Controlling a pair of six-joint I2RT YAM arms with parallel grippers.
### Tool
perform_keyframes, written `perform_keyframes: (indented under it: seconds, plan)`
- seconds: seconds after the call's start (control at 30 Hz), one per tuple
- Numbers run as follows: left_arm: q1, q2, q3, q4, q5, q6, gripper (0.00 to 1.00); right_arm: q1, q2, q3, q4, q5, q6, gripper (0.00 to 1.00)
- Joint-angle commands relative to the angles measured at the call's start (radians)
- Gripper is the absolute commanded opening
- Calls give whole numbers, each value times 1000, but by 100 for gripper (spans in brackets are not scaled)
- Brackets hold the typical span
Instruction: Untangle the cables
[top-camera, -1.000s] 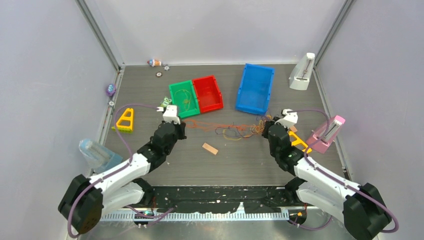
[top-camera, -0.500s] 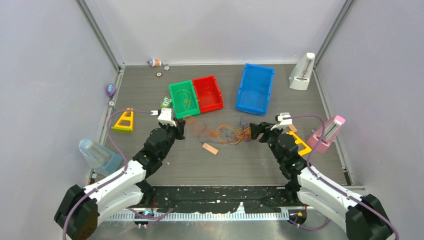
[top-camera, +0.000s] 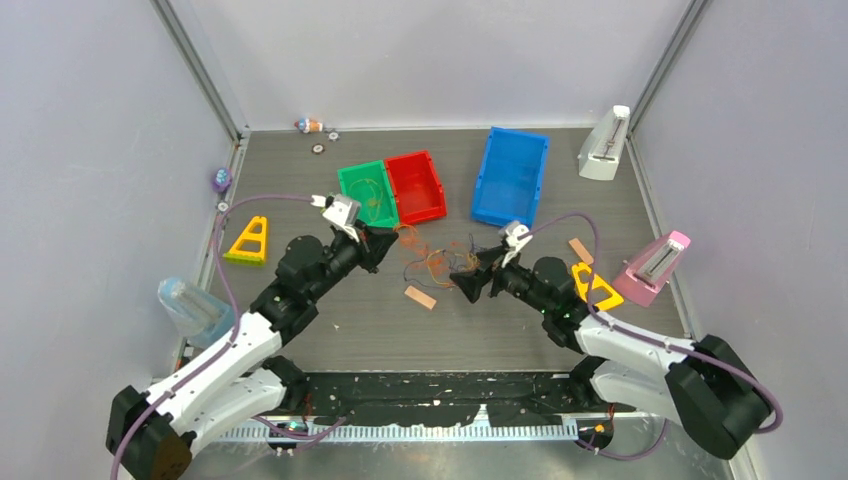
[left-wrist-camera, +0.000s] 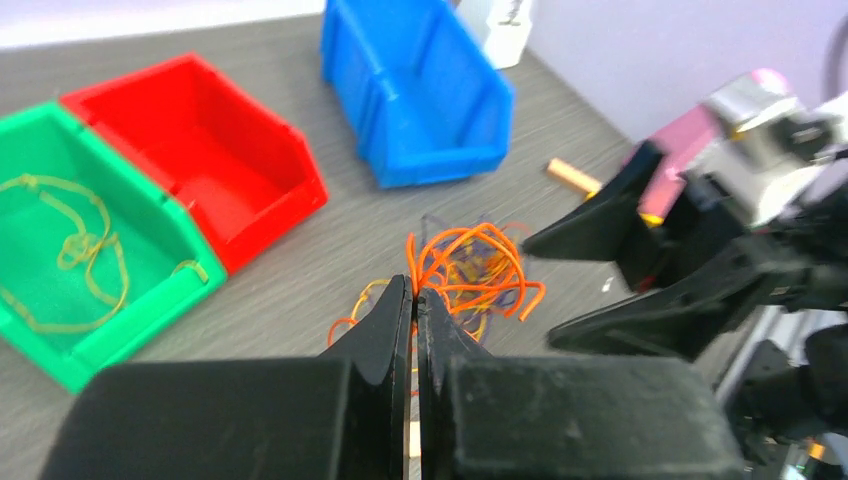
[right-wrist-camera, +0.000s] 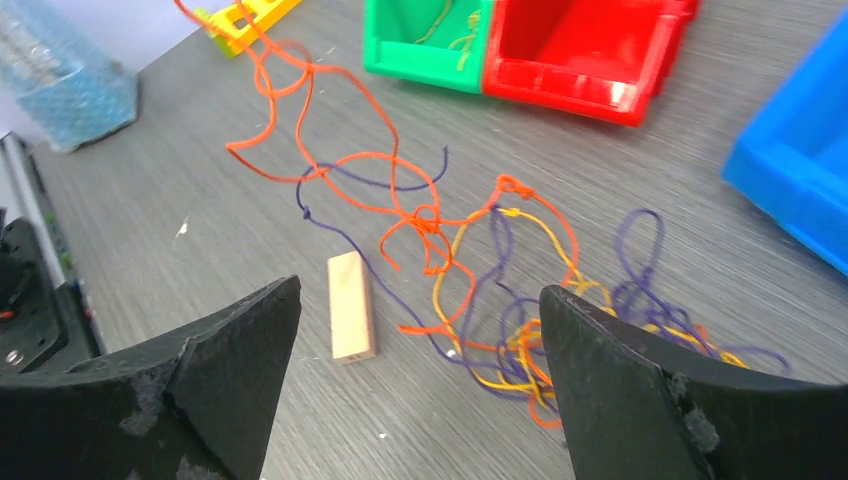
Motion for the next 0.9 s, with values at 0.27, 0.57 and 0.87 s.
perform_keyframes:
  seconds: [0.27,0.57,0.87]
  plan:
    - [2,-36,302,-245,312,-83,0,90,243,221,-56,-27,-69,96]
    - [4,-107,471,-379,243,-68,0,117,399,373,-252,116,-41,96]
    - [3,-233,555,-604,-166,67,0,77,419,445,-506,513,47,80]
